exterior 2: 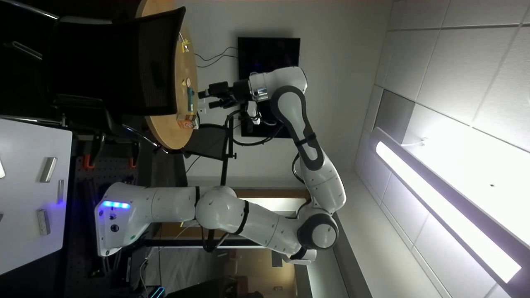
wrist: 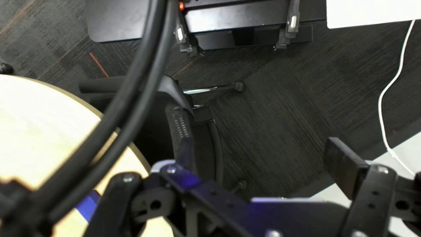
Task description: Pick up the purple duster on the table and use it to wipe the whiteboard
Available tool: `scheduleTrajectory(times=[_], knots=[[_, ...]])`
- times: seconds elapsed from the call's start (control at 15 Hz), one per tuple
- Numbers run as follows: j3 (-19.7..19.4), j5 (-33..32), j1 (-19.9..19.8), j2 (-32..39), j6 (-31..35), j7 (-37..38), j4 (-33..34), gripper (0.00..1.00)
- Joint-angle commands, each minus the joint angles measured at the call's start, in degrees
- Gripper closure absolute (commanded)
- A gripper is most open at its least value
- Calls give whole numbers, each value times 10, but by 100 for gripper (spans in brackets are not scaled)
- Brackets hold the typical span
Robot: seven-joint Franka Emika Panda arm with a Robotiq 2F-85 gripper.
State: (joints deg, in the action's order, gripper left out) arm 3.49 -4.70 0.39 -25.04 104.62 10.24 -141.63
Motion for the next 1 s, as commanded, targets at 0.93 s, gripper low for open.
scheduleTrajectory(times=[0.93], knots=[[-47,-41,-20,154,-12,-132,197,0]])
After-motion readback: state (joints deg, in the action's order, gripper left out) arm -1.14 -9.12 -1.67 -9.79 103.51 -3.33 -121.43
